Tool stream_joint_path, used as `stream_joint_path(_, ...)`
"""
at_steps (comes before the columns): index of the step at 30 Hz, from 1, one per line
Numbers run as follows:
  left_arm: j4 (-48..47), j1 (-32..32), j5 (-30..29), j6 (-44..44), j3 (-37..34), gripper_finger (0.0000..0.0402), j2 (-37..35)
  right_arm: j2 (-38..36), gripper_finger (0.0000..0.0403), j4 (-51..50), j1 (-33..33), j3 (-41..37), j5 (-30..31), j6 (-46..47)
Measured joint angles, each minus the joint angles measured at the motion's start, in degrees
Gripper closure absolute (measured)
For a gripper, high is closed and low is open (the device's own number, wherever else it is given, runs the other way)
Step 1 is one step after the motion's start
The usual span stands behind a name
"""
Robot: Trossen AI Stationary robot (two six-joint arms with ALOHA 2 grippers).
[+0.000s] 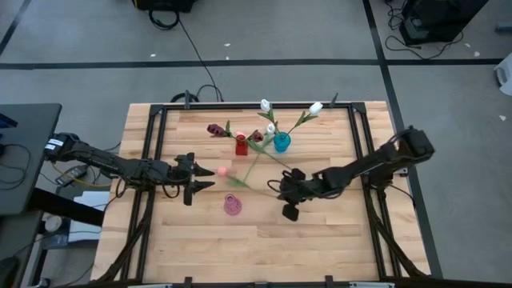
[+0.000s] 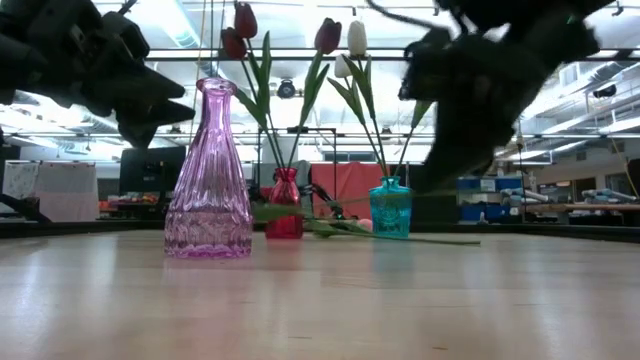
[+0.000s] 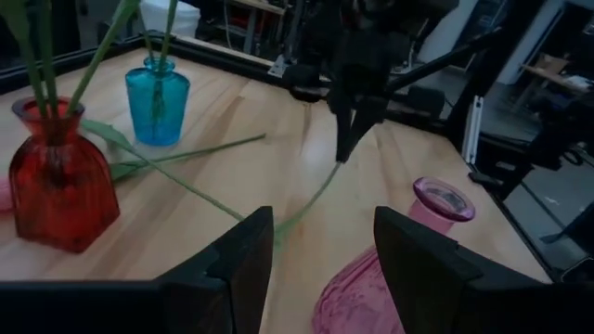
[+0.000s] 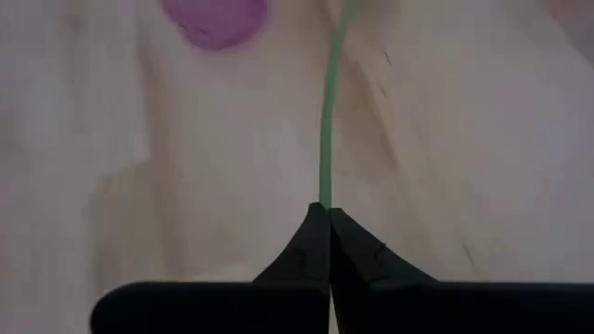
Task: Sort flowers into vase by color
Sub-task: Put the left pink flower into the pink vase
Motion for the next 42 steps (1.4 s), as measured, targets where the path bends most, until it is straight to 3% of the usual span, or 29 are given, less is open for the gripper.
stream_joint_path(4,0.34,0.0,0.59,0.19,0.0,0.0209,0.02,-4.66,0.0401,-9.37,4.25,-0.09,-0.38,4.61)
stream_joint_path(9,0.32,0.0,0.56,0.96,0.0,0.0209,0.02,-9.17,0.0401,-22.44,9.47,-0.11,3.72,12.2)
stream_joint_path(14,3.12,0.0,0.66,1.15,0.0,0.0209,0.02,-13.2,0.0402,-23.45,13.13,-0.03,10.45,12.37)
stream_joint_path(24,12.23,0.0,4.65,1.29,0.02,0.0209,0.02,-16.28,0.0402,-4.71,14.77,0.02,22.24,-4.66)
stream_joint_path(28,14.9,0.02,4.68,1.62,0.02,0.0208,0.92,-15.22,0.0402,4.29,14.73,0.04,29.52,-10.97)
stream_joint_path(32,19.07,0.02,4.74,3.66,0.04,0.0209,3.41,-12.94,0.0402,14.76,14.01,0.07,32.43,-19.03)
stream_joint_path(37,21.99,0.0,5.3,4.52,0.04,0.0209,5.35,-10.97,0.0402,17.43,12.33,0.13,31.72,-18.9)
stream_joint_path(42,21.8,0.0,7.12,3.17,0.04,0.0208,5.29,-9.48,0.0396,13.61,9.52,0.13,17.97,-9.53)
